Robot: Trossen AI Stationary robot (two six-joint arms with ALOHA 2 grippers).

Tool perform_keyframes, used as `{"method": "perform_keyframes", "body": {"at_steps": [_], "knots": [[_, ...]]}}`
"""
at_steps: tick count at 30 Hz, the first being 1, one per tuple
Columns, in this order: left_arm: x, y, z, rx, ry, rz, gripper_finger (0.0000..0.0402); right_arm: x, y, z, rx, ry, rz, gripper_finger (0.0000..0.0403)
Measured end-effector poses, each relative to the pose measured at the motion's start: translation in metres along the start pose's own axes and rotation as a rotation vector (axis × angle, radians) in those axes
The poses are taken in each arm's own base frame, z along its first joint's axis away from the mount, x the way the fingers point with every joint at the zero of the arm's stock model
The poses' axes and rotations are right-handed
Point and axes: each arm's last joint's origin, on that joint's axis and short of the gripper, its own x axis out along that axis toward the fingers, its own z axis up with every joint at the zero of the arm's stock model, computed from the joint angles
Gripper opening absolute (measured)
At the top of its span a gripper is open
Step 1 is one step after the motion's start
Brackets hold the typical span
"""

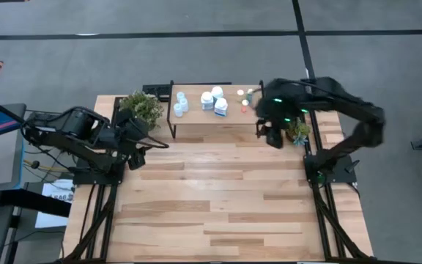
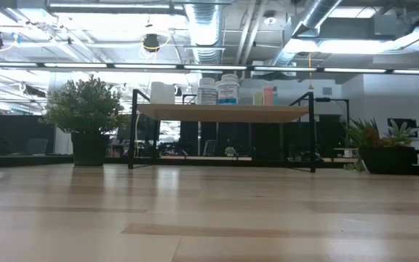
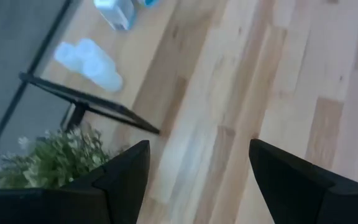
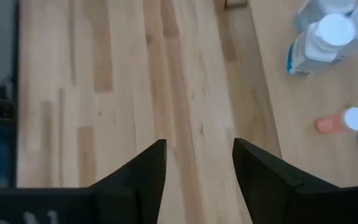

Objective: Pick and place medicine bottles onto shelf by color
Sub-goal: Return to Home Position

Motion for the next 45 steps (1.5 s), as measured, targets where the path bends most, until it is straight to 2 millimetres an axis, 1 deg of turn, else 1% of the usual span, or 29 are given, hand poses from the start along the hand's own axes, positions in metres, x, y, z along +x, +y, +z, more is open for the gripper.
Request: {"method": "perform_keyframes", "body": {"at_steps": [2, 4, 7, 10, 12, 15, 19, 22, 25, 29, 32, 38, 42, 45], "knots": [[0.0, -0.001, 0.003, 0.01, -0.04, 0.017, 0.0261, -0.012, 0.006, -0.018, 0.012, -0.079, -0.008, 0.0196], [0.0, -0.001, 0.006, 0.046, -0.08, 0.057, 0.0261, -0.02, 0.012, -0.039, 0.03, -0.142, -0.013, 0.0189], [0.005, -0.002, 0.01, 0.108, -0.137, 0.133, 0.0261, -0.021, 0.017, -0.069, 0.083, -0.23, -0.007, 0.0179], [0.01, 0.0, 0.004, 0.098, -0.151, 0.133, 0.0261, -0.019, 0.021, -0.096, 0.138, -0.334, 0.035, 0.0171], [0.014, 0.004, -0.005, 0.065, -0.162, 0.116, 0.0261, -0.017, 0.022, -0.112, 0.172, -0.398, 0.076, 0.0167], [0.023, 0.004, -0.019, 0.019, -0.222, 0.089, 0.0261, -0.014, 0.023, -0.129, 0.195, -0.491, 0.129, 0.0162], [0.04, 0.006, -0.031, -0.037, -0.371, 0.047, 0.0261, -0.008, 0.023, -0.145, 0.17, -0.578, 0.103, 0.0156], [0.058, 0.009, -0.041, -0.067, -0.466, 0.062, 0.0261, -0.004, 0.02, -0.157, 0.157, -0.629, 0.052, 0.0151], [0.074, 0.016, -0.05, -0.117, -0.526, 0.101, 0.0261, -0.004, 0.018, -0.167, 0.17, -0.697, 0.053, 0.0145], [0.088, 0.026, -0.063, -0.158, -0.533, 0.148, 0.0261, -0.007, 0.015, -0.177, 0.186, -0.786, 0.076, 0.0139], [0.095, 0.033, -0.075, -0.183, -0.521, 0.153, 0.0261, -0.006, 0.013, -0.184, 0.189, -0.81, 0.08, 0.0134], [0.097, 0.039, -0.097, -0.229, -0.57, 0.042, 0.0261, 0.005, 0.01, -0.199, 0.194, -0.825, 0.076, 0.0128], [0.098, 0.04, -0.112, -0.25, -0.623, 0.029, 0.0261, 0.016, 0.008, -0.21, 0.185, -0.82, 0.052, 0.0125], [0.098, 0.04, -0.118, -0.277, -0.704, -0.021, 0.0261, 0.024, 0.007, -0.217, 0.188, -0.847, 0.059, 0.0122]]}}
